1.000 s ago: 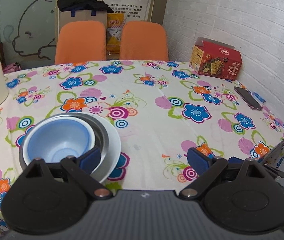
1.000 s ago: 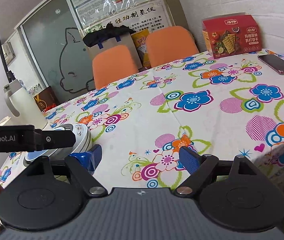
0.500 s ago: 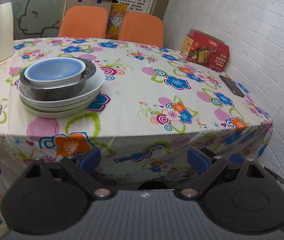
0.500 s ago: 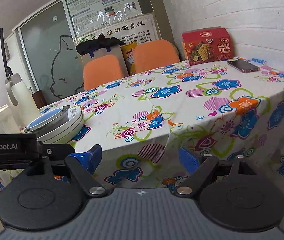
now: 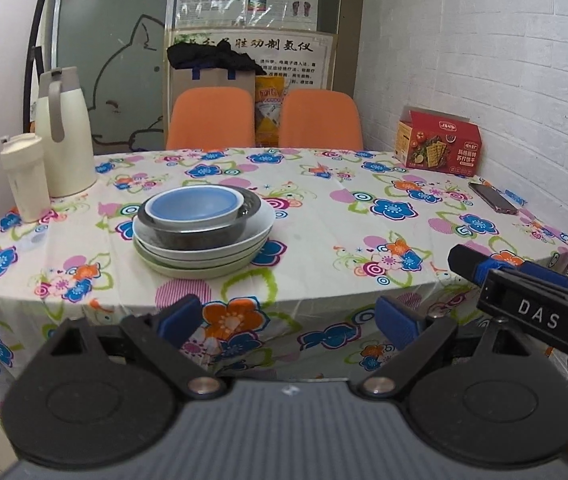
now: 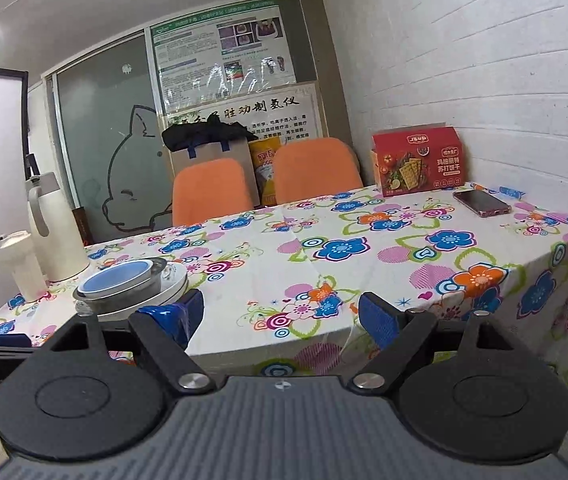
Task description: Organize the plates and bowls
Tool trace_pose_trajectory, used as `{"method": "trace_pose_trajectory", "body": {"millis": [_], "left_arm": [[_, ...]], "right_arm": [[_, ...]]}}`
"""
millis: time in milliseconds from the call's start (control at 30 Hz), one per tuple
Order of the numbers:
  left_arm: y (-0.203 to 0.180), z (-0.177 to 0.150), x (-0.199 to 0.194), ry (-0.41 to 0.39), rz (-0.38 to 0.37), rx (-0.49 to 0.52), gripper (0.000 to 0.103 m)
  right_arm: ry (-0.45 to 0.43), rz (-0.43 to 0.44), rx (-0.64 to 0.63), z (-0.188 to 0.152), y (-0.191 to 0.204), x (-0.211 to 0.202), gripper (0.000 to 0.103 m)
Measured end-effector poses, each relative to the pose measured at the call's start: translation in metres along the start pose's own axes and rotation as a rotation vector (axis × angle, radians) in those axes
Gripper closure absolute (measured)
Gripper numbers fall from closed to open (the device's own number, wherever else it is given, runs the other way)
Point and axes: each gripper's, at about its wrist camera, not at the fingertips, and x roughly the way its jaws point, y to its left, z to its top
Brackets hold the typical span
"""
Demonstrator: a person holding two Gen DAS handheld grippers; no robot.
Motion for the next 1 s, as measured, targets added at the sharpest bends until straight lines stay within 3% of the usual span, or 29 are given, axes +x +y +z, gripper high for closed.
{"method": "trace_pose_trajectory", "body": {"millis": [200, 367, 500, 1000], "left_arm": [[-0.001, -0.004, 0.003, 0.014, 0.029, 0.004, 0.010], [-0.005, -0.009, 0.002, 0.002, 0.062, 0.047, 0.010], [-0.003, -0.010, 0.003, 0.011, 0.069, 0.049, 0.010], [0.005, -0.007, 0.003, -0.003, 0.068, 0.022, 0.010]], "right_arm": [[0.037, -0.022, -0.042, -0.008, -0.001, 0.006, 0.031], [0.164, -0.072, -0.093, -0.022, -0.005, 0.030, 0.031], [0.239, -0.003, -0.053, -0.032, -0.006, 0.041, 0.031], [0.258, 0.035, -0.065, -0.036, 0.005, 0.042, 0.031]]}}
